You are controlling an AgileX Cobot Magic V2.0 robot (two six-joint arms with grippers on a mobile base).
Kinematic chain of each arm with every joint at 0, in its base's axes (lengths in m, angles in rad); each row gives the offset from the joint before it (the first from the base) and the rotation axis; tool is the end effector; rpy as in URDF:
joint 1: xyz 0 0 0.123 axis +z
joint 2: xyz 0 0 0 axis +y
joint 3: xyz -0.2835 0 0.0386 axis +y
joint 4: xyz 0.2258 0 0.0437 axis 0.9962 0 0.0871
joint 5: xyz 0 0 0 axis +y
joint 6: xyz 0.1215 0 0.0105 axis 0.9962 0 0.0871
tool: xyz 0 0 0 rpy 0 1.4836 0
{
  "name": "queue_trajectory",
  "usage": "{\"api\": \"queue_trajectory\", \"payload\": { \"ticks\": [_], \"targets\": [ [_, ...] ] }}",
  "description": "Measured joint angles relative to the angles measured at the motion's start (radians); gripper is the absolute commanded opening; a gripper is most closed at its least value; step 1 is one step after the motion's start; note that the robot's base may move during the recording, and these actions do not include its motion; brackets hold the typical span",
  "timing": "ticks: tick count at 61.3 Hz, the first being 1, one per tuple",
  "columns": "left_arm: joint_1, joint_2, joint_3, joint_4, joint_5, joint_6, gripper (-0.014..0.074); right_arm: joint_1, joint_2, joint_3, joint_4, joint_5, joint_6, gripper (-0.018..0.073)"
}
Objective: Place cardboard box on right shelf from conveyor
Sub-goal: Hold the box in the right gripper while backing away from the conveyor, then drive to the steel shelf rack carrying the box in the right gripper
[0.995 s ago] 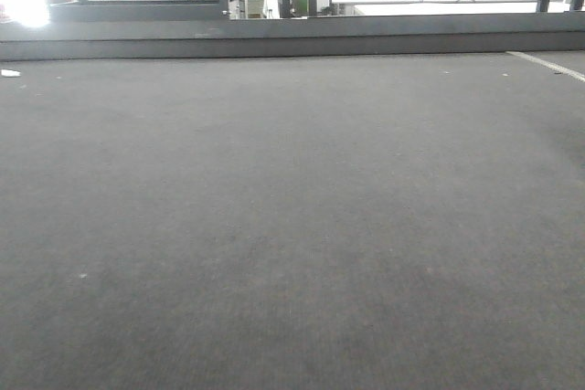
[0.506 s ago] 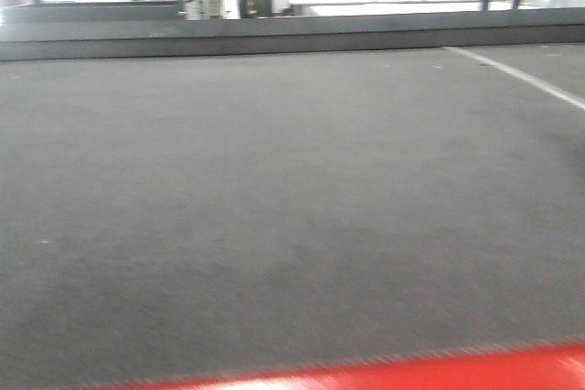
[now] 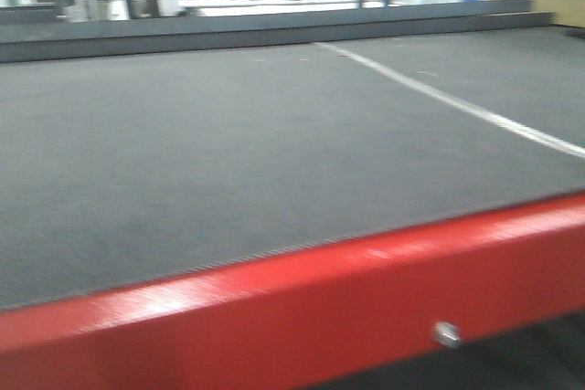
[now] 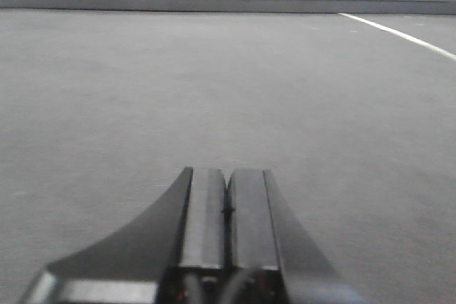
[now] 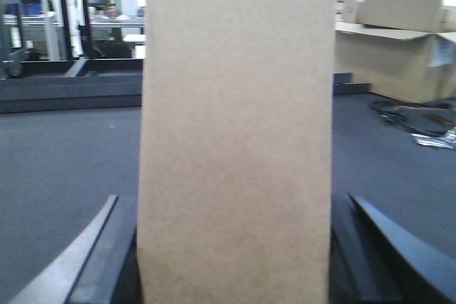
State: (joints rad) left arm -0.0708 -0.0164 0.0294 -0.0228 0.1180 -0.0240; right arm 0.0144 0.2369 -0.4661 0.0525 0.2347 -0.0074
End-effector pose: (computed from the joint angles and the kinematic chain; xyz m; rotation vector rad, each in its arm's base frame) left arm 0.0639 -0.0049 0.1922 0.0216 1.6152 -0.0929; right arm 0.0650 0.0024 0.3308 0.0119 1.4890 0.0560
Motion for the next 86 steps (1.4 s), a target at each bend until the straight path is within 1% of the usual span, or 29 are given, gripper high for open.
{"api": "queue_trajectory", "payload": {
  "ticks": [86],
  "targets": [
    [0.000, 0.000, 0.000, 0.000, 0.000, 0.000, -0.0116, 0.000, 0.000, 0.000, 0.000, 0.000, 0.000, 0.0066]
  ]
}}
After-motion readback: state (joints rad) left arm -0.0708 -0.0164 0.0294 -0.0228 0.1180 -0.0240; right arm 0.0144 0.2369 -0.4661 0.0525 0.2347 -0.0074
